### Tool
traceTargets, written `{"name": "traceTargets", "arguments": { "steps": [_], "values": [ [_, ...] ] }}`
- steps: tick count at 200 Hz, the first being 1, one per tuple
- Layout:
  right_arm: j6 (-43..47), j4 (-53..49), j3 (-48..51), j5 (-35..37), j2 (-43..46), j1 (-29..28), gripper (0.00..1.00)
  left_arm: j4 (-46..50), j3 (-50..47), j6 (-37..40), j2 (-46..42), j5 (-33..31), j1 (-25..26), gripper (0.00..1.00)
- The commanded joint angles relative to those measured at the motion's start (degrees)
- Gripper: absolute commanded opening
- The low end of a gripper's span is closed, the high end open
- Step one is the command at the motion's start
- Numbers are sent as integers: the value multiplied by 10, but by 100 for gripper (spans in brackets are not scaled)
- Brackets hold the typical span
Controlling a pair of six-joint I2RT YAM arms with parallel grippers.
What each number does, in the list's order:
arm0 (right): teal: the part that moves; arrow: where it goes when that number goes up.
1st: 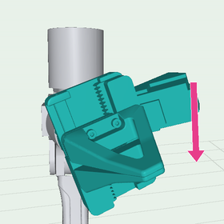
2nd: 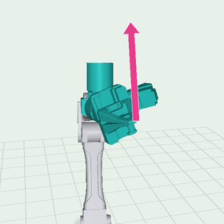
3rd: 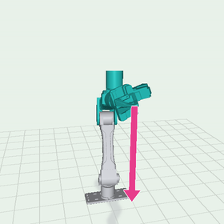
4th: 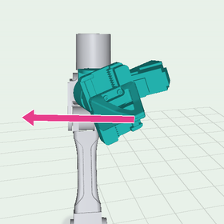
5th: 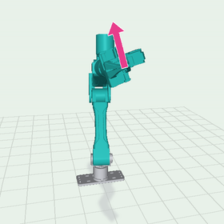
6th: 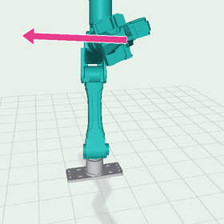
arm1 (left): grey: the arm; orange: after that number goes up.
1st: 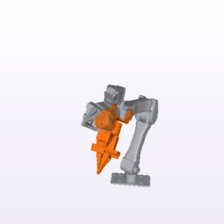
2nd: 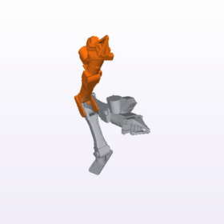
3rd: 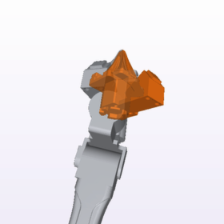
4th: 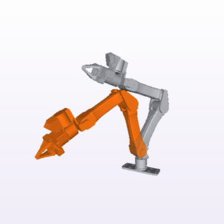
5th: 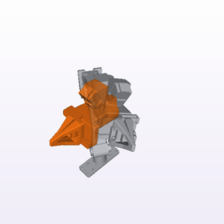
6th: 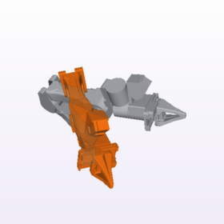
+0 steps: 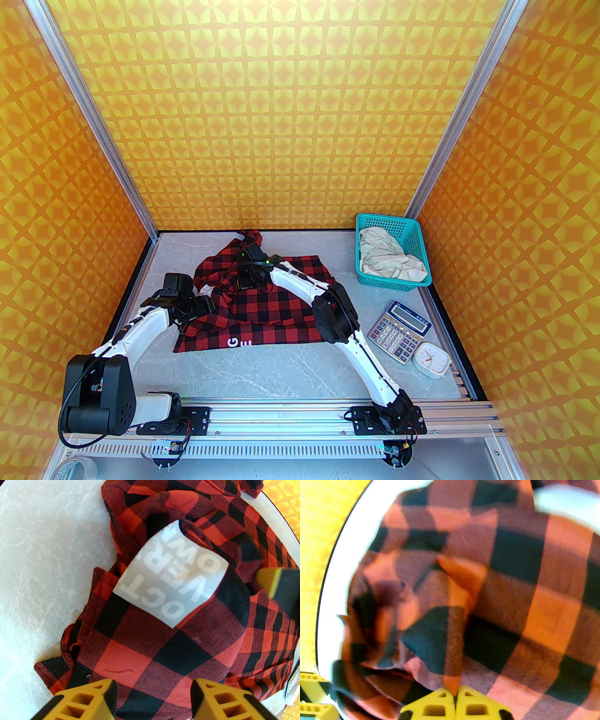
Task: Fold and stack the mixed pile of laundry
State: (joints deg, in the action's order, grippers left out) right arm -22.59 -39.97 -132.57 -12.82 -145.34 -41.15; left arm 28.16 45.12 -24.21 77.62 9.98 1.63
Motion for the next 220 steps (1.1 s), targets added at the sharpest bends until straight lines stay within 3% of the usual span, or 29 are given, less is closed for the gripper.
{"name": "traceTargets", "arguments": {
  "steps": [1, 39, 77, 107, 114, 124, 173, 220],
  "values": [
    [36, -27, -27, 48, 48, 0, 0, -13, -18, -14, 6, 11, -9, 56],
    [93, -22, -37, 91, 79, 4, 0, -35, -45, -24, 17, 14, -17, 56],
    [157, 61, -33, 100, 72, 8, 0, -56, -66, -29, 32, 15, -21, 56],
    [125, 87, -55, 117, 47, 23, 0, -69, -80, -36, 34, 15, -24, 55],
    [114, 88, -58, 115, 42, 27, 9, -70, -81, -36, 35, 14, -26, 56],
    [101, 96, -55, 111, 36, 31, 13, -70, -82, -36, 36, 15, -26, 56],
    [63, 169, -88, 112, 3, 46, 2, -94, -101, -42, 51, 18, -30, 56],
    [54, 267, -89, 98, -11, 48, 5, -95, -99, -49, 60, 18, -33, 56]
  ]
}}
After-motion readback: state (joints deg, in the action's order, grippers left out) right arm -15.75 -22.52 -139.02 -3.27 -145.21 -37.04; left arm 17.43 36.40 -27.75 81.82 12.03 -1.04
